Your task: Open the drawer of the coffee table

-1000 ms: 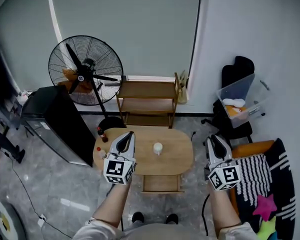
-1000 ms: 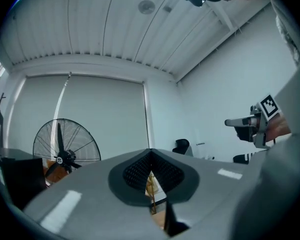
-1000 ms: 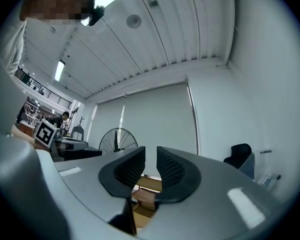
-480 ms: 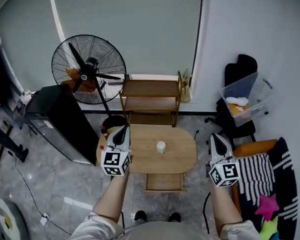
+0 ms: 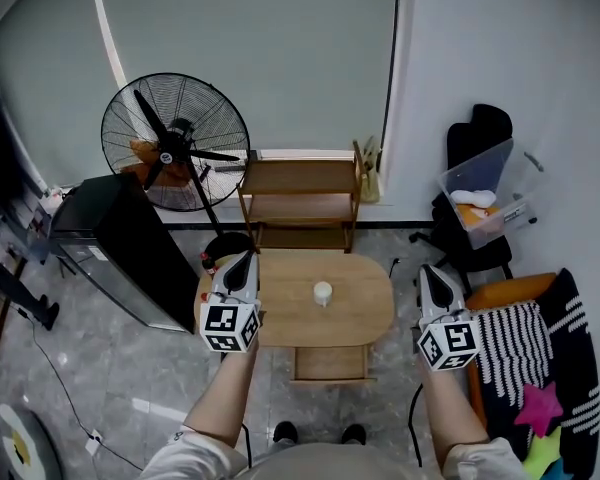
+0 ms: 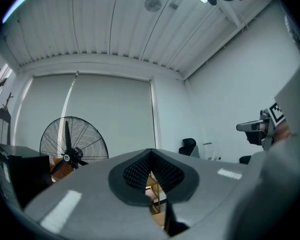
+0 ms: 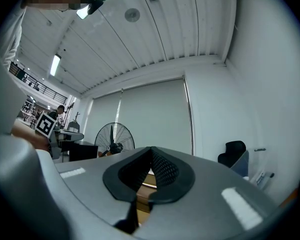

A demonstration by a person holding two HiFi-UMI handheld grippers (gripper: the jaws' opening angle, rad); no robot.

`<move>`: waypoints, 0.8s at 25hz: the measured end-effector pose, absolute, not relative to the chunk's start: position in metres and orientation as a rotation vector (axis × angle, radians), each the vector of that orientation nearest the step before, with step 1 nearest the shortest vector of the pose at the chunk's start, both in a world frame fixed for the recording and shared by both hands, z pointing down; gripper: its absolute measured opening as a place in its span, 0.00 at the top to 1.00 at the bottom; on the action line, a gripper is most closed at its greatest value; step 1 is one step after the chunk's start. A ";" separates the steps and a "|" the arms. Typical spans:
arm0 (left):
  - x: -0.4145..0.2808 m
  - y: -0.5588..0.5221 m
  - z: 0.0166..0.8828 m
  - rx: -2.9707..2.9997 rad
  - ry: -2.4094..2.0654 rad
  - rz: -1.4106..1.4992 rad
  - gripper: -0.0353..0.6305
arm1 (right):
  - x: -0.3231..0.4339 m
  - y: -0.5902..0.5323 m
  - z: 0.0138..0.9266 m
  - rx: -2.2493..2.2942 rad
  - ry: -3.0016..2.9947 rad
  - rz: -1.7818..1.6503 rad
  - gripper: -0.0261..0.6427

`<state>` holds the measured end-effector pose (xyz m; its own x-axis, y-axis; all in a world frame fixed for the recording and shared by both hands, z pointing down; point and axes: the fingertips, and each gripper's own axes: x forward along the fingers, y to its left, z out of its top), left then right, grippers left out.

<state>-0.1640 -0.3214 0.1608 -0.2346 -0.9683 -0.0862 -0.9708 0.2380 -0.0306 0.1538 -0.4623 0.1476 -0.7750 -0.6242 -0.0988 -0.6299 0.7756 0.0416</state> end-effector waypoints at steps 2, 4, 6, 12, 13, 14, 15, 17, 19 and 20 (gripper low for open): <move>-0.161 -0.322 0.161 -1.893 2.397 0.041 0.95 | 0.155 -0.463 0.147 -1.019 2.888 0.113 0.95; -0.159 -0.324 0.159 -1.895 2.392 0.043 0.95 | 0.156 -0.464 0.147 -1.020 2.893 0.115 0.95; -0.158 -0.324 0.158 -1.894 2.389 0.046 0.95 | 0.157 -0.465 0.147 -1.024 2.896 0.120 0.95; -0.157 -0.324 0.159 -1.894 2.381 0.047 0.95 | 0.155 -0.466 0.147 -1.032 2.895 0.130 0.95; -0.156 -0.324 0.159 -1.894 2.379 0.045 0.95 | 0.155 -0.467 0.147 -1.033 2.895 0.131 0.95; -0.156 -0.324 0.159 -1.893 2.377 0.044 0.95 | 0.155 -0.468 0.147 -1.034 2.894 0.131 0.95; -0.156 -0.324 0.159 -1.893 2.376 0.043 0.95 | 0.155 -0.468 0.147 -1.035 2.892 0.132 0.95; -0.155 -0.323 0.158 -1.892 2.373 0.043 0.95 | 0.153 -0.469 0.146 -1.034 2.889 0.132 0.95; -0.154 -0.322 0.157 -1.892 2.372 0.047 0.95 | 0.151 -0.468 0.146 -1.029 2.891 0.134 0.95; -0.154 -0.322 0.157 -1.892 2.371 0.049 0.95 | 0.150 -0.468 0.146 -1.027 2.892 0.134 0.95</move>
<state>-0.1543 -0.3219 0.1571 -0.2185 -0.9702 -0.1043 -0.9737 0.2238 -0.0422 0.1498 -0.4680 0.1456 -0.7744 -0.6256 -0.0945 -0.6317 0.7730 0.0591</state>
